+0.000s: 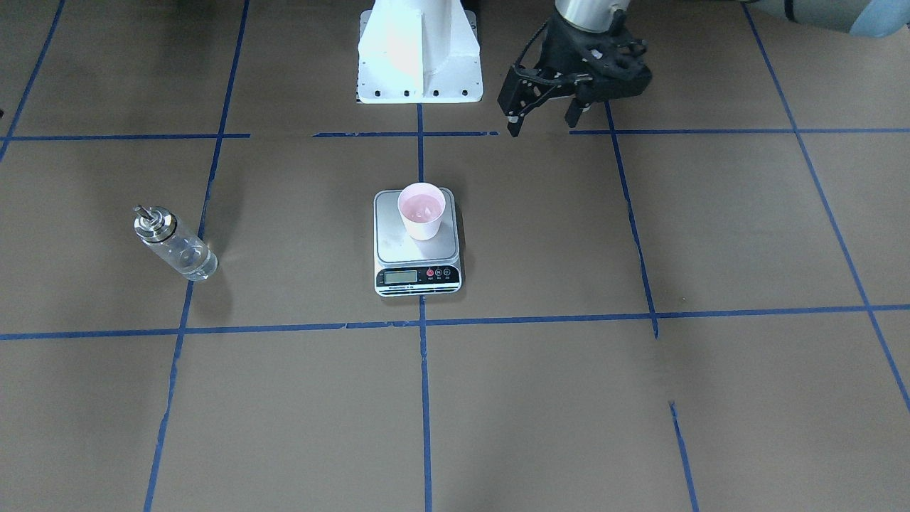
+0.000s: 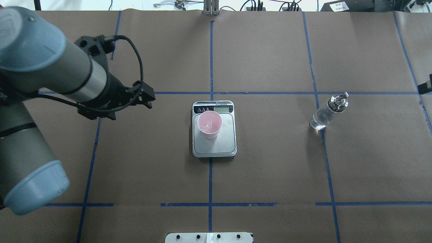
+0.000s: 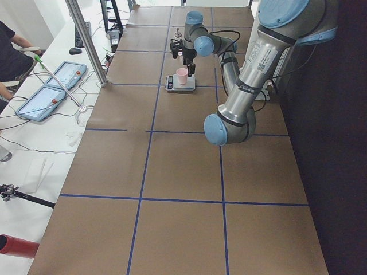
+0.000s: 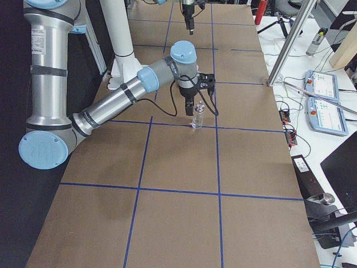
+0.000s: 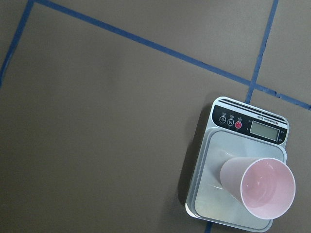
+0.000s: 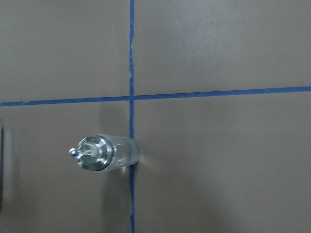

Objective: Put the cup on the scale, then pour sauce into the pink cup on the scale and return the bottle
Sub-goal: 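Release the cup on the scale and withdraw the left gripper, then reach the right gripper to the glass bottle's neck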

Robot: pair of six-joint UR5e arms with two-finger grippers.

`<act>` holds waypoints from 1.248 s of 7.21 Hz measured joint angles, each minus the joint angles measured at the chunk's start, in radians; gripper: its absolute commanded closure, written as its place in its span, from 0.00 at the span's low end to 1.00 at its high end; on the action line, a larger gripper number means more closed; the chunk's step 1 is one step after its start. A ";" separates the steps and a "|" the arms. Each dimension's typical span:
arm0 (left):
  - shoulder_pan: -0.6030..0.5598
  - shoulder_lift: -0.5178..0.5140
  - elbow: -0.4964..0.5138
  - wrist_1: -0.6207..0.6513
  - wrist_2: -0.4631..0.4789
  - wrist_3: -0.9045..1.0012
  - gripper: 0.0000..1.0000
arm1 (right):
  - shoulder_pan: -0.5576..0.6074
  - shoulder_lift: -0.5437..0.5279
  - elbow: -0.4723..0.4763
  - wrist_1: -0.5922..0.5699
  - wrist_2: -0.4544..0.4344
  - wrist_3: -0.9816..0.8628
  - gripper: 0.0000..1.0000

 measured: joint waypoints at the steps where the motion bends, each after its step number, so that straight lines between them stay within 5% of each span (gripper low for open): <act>1: -0.082 0.044 -0.021 0.017 -0.029 0.117 0.00 | -0.094 -0.007 0.052 0.037 -0.077 0.144 0.00; 3: -0.252 0.117 -0.034 0.078 -0.075 0.406 0.00 | -0.389 -0.087 0.090 0.266 -0.380 0.463 0.00; 5: -0.389 0.228 -0.027 0.098 -0.100 0.730 0.00 | -0.630 -0.150 0.057 0.418 -0.677 0.594 0.00; 9: -0.539 0.416 0.039 0.044 -0.098 1.212 0.00 | -0.798 -0.158 -0.181 0.748 -1.006 0.608 0.00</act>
